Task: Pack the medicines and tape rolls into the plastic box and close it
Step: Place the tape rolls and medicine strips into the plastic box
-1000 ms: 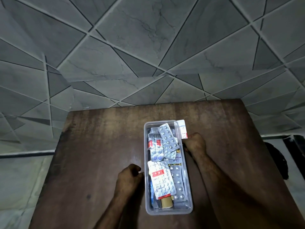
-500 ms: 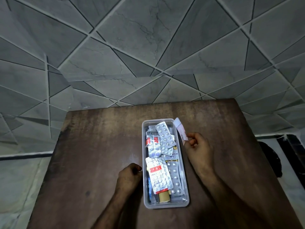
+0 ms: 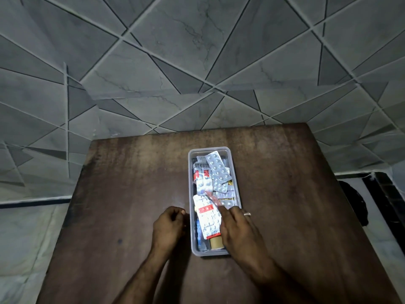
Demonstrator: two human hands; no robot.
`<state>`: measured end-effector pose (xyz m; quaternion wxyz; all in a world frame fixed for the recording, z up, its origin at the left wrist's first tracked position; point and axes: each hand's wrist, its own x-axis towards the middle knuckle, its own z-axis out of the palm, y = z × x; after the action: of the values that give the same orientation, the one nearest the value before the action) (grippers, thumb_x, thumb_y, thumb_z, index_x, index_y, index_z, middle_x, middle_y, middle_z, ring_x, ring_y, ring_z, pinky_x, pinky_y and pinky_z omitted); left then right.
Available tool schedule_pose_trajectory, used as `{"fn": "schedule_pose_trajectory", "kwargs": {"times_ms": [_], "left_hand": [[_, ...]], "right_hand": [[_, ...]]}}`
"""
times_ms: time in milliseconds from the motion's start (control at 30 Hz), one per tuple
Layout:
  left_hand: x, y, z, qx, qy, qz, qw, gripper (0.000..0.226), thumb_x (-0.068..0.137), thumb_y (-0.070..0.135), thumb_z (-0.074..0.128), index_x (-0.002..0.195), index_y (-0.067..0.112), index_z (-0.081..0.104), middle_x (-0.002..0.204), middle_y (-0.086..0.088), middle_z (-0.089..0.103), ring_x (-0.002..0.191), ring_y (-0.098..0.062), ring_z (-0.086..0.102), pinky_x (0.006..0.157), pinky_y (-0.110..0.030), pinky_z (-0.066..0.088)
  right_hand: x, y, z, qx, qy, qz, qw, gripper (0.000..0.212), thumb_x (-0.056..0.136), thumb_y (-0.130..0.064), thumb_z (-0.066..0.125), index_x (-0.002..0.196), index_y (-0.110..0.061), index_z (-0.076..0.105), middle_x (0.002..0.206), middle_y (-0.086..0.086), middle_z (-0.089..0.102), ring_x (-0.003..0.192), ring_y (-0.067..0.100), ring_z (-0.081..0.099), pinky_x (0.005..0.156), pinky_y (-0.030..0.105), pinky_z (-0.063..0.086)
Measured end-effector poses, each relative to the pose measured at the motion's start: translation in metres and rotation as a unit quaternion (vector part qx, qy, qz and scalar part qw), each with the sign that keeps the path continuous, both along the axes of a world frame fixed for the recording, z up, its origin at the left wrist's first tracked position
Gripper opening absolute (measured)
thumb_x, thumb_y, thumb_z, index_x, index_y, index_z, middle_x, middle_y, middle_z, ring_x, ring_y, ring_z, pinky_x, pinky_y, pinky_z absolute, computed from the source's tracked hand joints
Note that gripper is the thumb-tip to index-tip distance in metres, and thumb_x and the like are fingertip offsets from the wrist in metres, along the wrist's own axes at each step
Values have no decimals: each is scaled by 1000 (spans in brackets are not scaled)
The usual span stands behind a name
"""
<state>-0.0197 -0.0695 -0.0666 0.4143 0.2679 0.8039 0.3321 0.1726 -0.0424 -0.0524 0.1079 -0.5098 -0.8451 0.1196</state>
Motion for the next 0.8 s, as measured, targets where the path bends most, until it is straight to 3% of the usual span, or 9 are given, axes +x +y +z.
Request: {"fn": "schedule_pose_trajectory", "kwargs": {"times_ms": [67, 100, 167, 233, 467, 533, 633, 800], "left_hand": [[5, -3, 6, 33, 34, 6, 999, 12, 91, 24, 58, 81, 29, 62, 76, 6, 72, 69, -13, 71, 68, -37, 61], [8, -5, 9, 48, 52, 2, 997, 9, 92, 25, 59, 84, 30, 61, 80, 8, 71, 69, -8, 70, 66, -28, 60], [14, -8, 16, 63, 81, -17, 995, 5, 91, 27, 61, 96, 27, 60, 84, 10, 68, 70, 0, 64, 57, -7, 48], [19, -11, 17, 68, 87, -42, 993, 17, 90, 28, 64, 105, 24, 60, 83, 10, 65, 71, 4, 61, 54, -2, 42], [26, -12, 17, 45, 85, -82, 992, 31, 87, 23, 68, 116, 14, 60, 79, 12, 63, 70, -2, 61, 55, -4, 40], [26, -11, 17, 36, 86, -86, 992, 31, 88, 24, 68, 116, 14, 61, 87, 6, 68, 76, -10, 64, 59, -8, 41], [25, -11, 16, 25, 96, -95, 990, 27, 86, 27, 68, 111, 17, 65, 101, 1, 73, 80, -10, 64, 60, -9, 39], [22, -7, 17, 10, 112, -105, 988, 25, 83, 26, 69, 107, 18, 69, 101, 2, 73, 80, -8, 61, 71, -19, 41]], "right_hand": [[-3, -9, 0, 14, 5, 8, 1000, 41, 85, -20, 55, 126, -18, 54, 95, 1, 60, 77, 20, 59, 65, 32, 53], [-5, -13, -1, 16, -4, 18, 1000, 45, 82, -18, 60, 126, -17, 55, 96, 1, 61, 78, 20, 60, 66, 32, 53], [-7, -18, -6, 15, -26, 25, 999, 47, 79, -17, 64, 126, -14, 58, 100, 3, 63, 79, 20, 62, 67, 31, 54], [-10, -20, -11, 19, -39, 29, 999, 46, 77, -19, 65, 122, -14, 61, 100, 4, 65, 79, 22, 64, 67, 31, 55], [-15, -22, -12, -6, -36, 22, 999, 35, 67, -21, 75, 101, -20, 67, 88, -1, 65, 67, 19, 65, 56, 26, 52], [-14, -20, -16, -12, -37, 21, 999, 35, 68, -21, 73, 103, -19, 66, 89, 0, 65, 68, 19, 65, 57, 26, 53], [-14, -17, -20, -20, -27, 27, 999, 34, 69, -20, 71, 102, -17, 67, 89, 1, 65, 70, 20, 66, 60, 26, 55], [-12, -3, -4, 29, 56, 9, 998, 17, 76, -16, 69, 91, -11, 73, 84, 5, 69, 70, 21, 67, 59, 24, 54]]}}
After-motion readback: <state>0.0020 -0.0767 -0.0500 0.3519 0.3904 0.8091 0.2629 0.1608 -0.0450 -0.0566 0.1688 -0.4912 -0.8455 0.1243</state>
